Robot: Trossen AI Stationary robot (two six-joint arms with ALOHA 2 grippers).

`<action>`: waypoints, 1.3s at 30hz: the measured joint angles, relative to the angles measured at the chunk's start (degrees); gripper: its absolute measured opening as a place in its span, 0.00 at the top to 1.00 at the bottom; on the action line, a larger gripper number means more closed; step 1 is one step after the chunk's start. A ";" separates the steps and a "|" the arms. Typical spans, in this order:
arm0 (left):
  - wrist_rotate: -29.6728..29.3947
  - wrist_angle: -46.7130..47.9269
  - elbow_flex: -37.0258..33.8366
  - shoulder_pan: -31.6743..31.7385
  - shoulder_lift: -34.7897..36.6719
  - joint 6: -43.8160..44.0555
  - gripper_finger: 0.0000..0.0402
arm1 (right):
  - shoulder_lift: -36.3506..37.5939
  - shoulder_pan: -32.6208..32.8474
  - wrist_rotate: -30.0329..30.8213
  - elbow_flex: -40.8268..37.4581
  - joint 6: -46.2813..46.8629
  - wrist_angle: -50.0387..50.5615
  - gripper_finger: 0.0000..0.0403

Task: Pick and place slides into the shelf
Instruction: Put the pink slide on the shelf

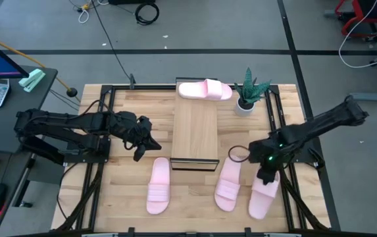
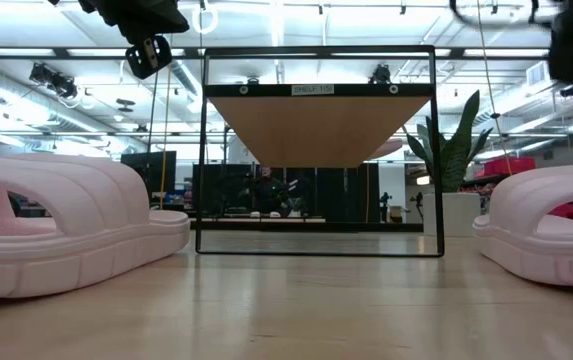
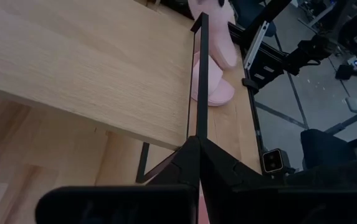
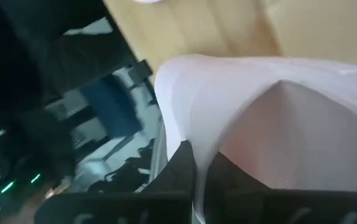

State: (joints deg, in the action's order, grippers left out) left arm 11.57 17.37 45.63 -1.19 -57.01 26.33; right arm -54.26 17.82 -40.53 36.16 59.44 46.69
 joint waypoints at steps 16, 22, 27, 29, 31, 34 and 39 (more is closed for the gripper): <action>-0.04 0.00 0.00 0.00 0.00 -1.51 0.98 | 5.26 -0.02 39.29 37.99 15.94 39.68 0.98; -0.02 0.00 0.00 -0.01 0.00 -1.51 0.97 | 5.00 -0.04 57.09 44.99 21.66 39.11 0.98; -0.02 0.00 0.00 -0.01 0.00 -1.49 0.94 | 4.87 -0.07 69.32 45.28 26.46 32.64 0.98; -0.02 0.00 0.00 0.00 0.00 -1.49 0.93 | 4.73 -0.07 72.01 44.51 27.65 27.77 0.98; 0.00 0.00 0.00 0.00 0.00 -1.51 0.94 | 4.17 -0.04 73.63 43.62 28.29 23.60 0.98; 0.00 0.00 0.00 0.00 0.00 -1.51 0.95 | 2.77 -0.07 74.59 42.74 29.05 19.82 0.98; 0.00 0.01 0.00 0.00 0.00 -1.50 0.97 | 0.29 -0.06 73.28 38.26 33.01 15.25 0.98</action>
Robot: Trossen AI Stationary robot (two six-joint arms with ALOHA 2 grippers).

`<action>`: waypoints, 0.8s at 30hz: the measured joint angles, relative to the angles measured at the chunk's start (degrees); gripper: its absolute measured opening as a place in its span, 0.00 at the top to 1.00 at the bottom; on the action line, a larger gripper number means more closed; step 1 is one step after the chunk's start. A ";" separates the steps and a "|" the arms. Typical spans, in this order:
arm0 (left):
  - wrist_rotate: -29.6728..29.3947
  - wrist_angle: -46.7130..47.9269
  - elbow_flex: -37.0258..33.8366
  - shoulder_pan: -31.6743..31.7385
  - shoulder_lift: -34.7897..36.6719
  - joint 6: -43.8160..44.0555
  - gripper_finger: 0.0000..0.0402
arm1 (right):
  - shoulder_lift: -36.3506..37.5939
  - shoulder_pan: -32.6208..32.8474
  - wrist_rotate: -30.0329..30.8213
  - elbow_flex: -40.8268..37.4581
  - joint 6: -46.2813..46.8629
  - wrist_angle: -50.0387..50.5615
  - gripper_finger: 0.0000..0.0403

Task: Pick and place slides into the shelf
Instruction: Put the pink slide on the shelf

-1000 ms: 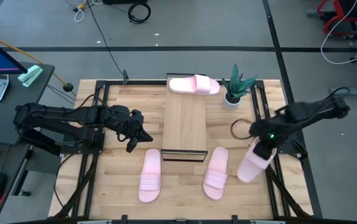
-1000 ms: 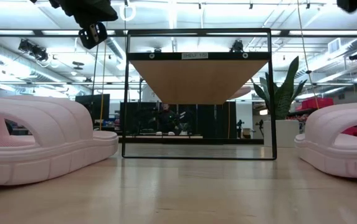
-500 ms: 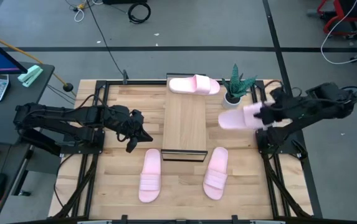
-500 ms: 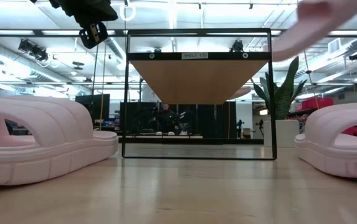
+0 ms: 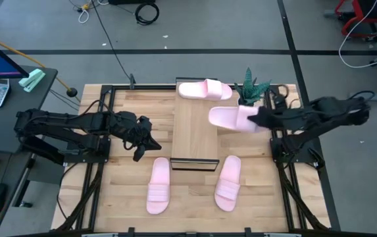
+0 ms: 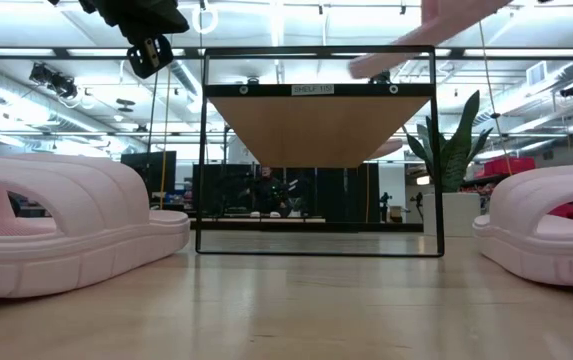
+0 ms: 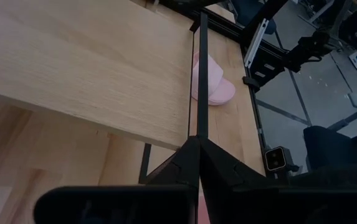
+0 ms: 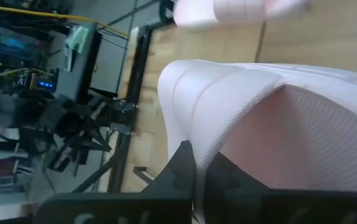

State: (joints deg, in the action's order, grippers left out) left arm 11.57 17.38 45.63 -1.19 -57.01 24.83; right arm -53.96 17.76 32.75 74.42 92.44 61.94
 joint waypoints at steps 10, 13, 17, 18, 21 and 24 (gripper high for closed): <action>0.02 0.01 0.00 -0.02 0.00 -0.01 0.95 | -0.78 -2.22 -0.66 -20.42 2.96 -34.84 0.98; 0.02 0.01 0.00 -0.02 0.00 -0.01 0.95 | -0.80 -4.38 -2.33 -25.18 2.23 -42.68 0.98; 0.02 0.01 0.00 -0.01 0.00 -0.01 0.97 | -0.80 -8.21 -7.38 -29.57 1.70 -47.17 0.98; 0.02 0.01 0.00 -0.02 0.00 0.01 0.97 | -0.80 -9.21 -8.26 -30.25 1.13 -48.32 0.98; 0.02 0.01 0.00 -0.02 0.00 0.02 0.96 | -0.80 -12.62 -11.41 -31.00 -1.25 -51.96 0.98; 0.02 0.02 0.00 -0.02 0.00 0.04 0.95 | -0.73 -16.47 -15.05 -31.00 -4.05 -53.46 0.98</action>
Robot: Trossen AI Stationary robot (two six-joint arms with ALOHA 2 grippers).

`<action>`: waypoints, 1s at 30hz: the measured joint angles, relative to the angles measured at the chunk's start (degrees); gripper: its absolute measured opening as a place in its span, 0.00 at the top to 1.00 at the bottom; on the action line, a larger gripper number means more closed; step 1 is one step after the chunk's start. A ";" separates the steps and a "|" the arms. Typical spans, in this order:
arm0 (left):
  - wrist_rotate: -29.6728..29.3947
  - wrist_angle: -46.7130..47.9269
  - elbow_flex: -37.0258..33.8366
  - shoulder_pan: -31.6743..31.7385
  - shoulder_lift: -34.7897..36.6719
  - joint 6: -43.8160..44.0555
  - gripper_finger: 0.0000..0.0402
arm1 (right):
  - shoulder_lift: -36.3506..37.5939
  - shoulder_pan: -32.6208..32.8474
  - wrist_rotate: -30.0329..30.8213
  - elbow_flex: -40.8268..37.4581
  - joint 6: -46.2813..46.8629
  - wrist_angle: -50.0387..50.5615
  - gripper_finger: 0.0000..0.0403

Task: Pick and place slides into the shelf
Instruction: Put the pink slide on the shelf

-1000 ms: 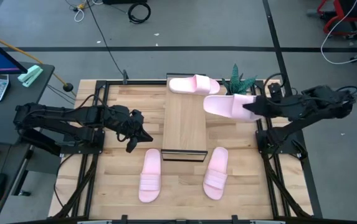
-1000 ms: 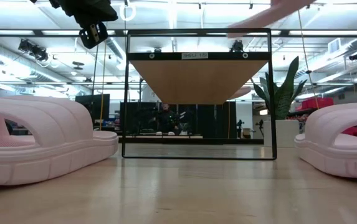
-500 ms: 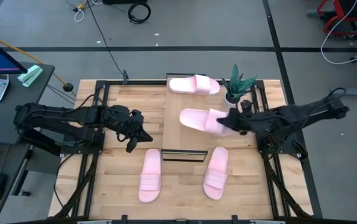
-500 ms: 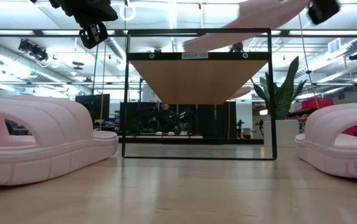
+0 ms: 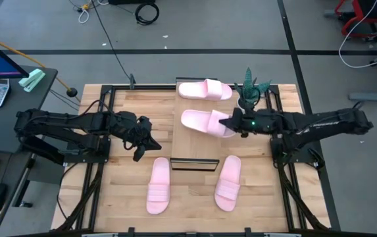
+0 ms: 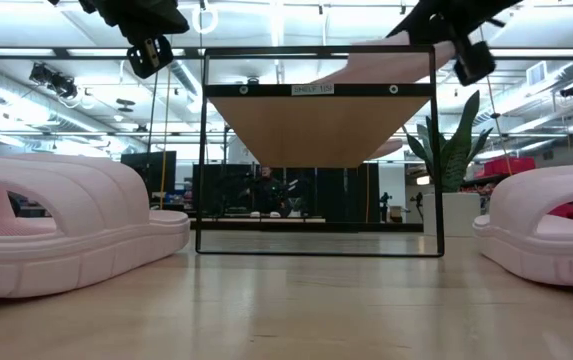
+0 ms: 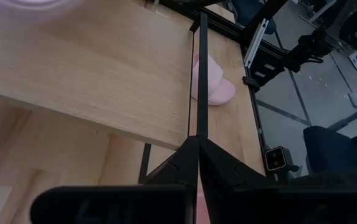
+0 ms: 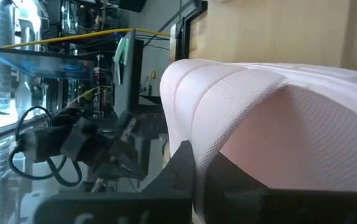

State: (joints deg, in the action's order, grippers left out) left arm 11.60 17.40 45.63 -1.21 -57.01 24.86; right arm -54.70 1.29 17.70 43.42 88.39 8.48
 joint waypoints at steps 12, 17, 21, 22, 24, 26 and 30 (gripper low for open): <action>0.00 0.01 0.00 0.01 0.00 0.02 0.97 | -0.05 -16.30 -17.81 -0.09 -6.76 -1.42 0.98; 0.00 0.01 0.00 0.00 0.00 0.04 0.95 | -1.85 -20.07 -24.25 -0.09 -8.62 -3.18 0.98; 0.00 0.01 0.00 0.00 0.00 0.04 0.94 | -4.56 -22.34 -27.36 -0.09 -9.82 -4.25 0.98; 0.00 0.01 0.00 0.00 0.00 0.05 0.95 | -5.26 -22.83 -28.12 -0.09 -10.15 -4.59 0.98; 0.00 0.01 0.00 0.00 0.00 0.07 0.95 | -6.72 -23.85 -30.05 -0.09 -10.76 -5.81 0.98; 0.00 0.01 0.00 0.00 0.01 0.24 0.96 | -7.89 -24.82 -31.82 -0.09 -11.17 -7.27 0.98; 0.00 0.01 0.00 0.00 0.00 0.46 0.97 | -9.49 -26.35 -33.08 -0.09 -12.04 -8.78 0.98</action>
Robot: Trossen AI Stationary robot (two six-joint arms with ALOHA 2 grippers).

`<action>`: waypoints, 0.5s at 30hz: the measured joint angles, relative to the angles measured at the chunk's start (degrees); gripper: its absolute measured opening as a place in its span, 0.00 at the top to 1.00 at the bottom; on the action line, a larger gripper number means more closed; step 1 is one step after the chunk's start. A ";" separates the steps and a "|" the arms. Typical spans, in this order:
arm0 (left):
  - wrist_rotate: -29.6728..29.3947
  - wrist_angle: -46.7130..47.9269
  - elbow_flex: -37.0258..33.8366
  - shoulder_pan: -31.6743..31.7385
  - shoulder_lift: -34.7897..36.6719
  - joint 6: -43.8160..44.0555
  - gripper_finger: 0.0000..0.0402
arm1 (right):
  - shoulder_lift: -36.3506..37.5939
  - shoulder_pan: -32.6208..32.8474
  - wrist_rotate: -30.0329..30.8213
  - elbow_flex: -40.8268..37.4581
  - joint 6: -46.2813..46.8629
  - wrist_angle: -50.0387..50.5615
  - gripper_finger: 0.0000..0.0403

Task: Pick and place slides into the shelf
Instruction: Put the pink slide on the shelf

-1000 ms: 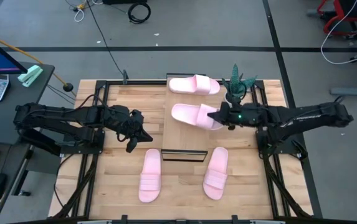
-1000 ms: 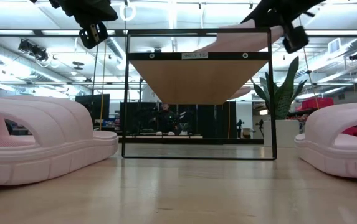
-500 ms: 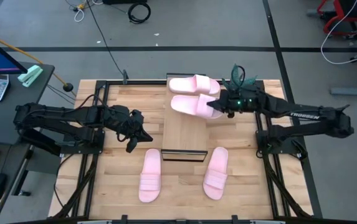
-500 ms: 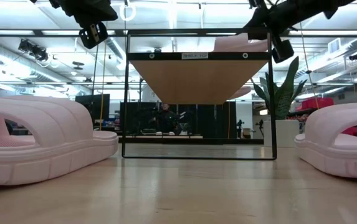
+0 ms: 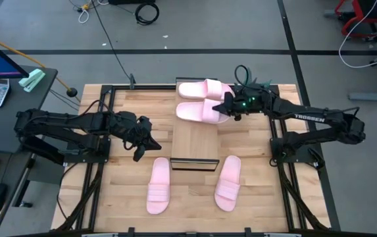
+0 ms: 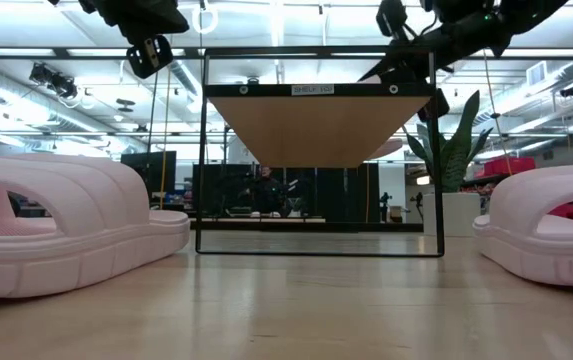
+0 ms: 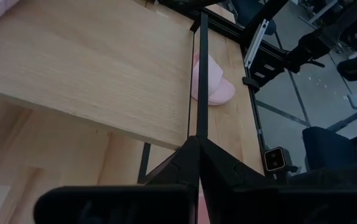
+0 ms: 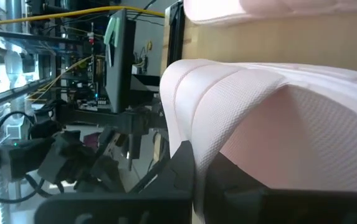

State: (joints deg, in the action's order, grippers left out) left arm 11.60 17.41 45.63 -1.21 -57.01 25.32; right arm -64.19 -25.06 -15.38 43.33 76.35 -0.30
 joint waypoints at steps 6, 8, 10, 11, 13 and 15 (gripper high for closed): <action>0.00 0.00 0.00 0.00 0.00 0.81 0.95 | -0.02 -1.26 -0.61 0.00 -0.85 -0.03 0.98; 0.00 -0.02 0.00 0.00 0.00 0.81 0.94 | -0.02 -1.57 -0.82 0.00 -1.02 0.09 0.98; 0.00 0.00 0.00 0.00 0.00 0.79 0.94 | -0.02 -1.57 -0.80 0.02 -1.44 0.83 0.98; 0.00 0.00 0.00 0.00 0.00 0.76 0.94 | 0.00 -1.57 -0.78 0.02 -1.57 1.23 0.98; 0.00 0.00 0.00 0.00 0.00 0.76 0.94 | -0.01 -1.57 -0.78 0.02 -1.63 1.56 0.98; 0.00 0.00 0.00 0.00 0.00 0.74 0.95 | 0.01 -1.57 -0.49 0.07 -1.91 1.87 0.98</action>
State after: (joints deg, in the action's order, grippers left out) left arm 11.60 17.41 45.63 -1.21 -57.01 26.06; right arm -64.18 -26.63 -15.87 43.40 74.44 1.56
